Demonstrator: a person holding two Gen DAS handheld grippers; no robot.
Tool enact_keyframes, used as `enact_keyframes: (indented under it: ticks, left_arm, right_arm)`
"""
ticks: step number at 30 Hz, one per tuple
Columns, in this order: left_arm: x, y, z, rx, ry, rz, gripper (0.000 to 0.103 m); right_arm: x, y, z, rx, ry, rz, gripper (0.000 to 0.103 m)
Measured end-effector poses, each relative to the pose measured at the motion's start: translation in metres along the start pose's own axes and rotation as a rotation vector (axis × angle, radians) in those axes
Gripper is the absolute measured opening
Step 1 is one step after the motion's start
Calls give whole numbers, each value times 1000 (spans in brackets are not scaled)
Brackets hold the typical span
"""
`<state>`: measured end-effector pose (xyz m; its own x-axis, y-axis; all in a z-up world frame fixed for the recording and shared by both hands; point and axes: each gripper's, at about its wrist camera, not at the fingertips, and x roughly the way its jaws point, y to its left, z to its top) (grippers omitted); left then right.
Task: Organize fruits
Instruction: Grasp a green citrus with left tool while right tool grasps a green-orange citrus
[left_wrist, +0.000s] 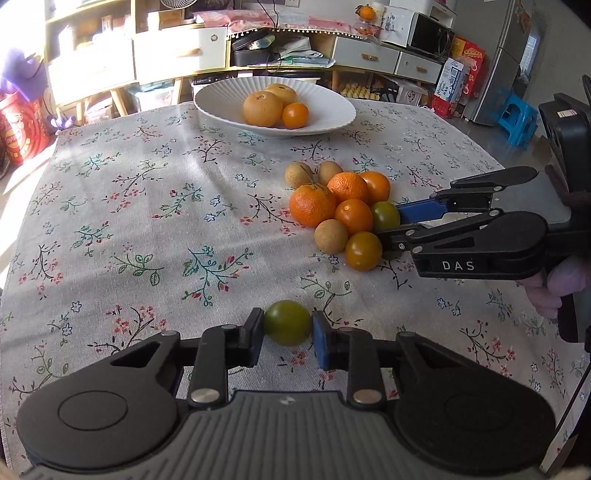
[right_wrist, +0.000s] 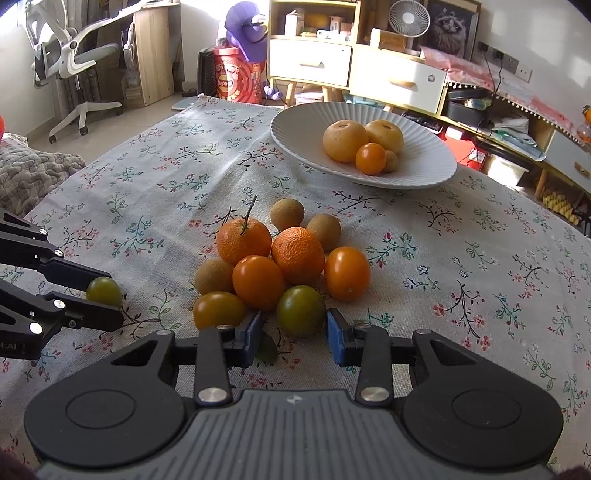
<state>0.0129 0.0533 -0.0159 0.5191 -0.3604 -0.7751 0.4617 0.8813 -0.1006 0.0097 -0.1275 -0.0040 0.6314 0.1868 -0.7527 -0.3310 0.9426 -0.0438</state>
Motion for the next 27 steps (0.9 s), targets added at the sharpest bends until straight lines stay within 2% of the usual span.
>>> enact_keyframes:
  ticks: [8,27]
  left_arm:
    - [-1,2,1,-17,-7,15,18]
    - [0,2,1,-25,-13,31,17]
  right_arm:
    - [-1,-2,1,7,-2,-7,26]
    - [1,-9,2,33,4,12,26]
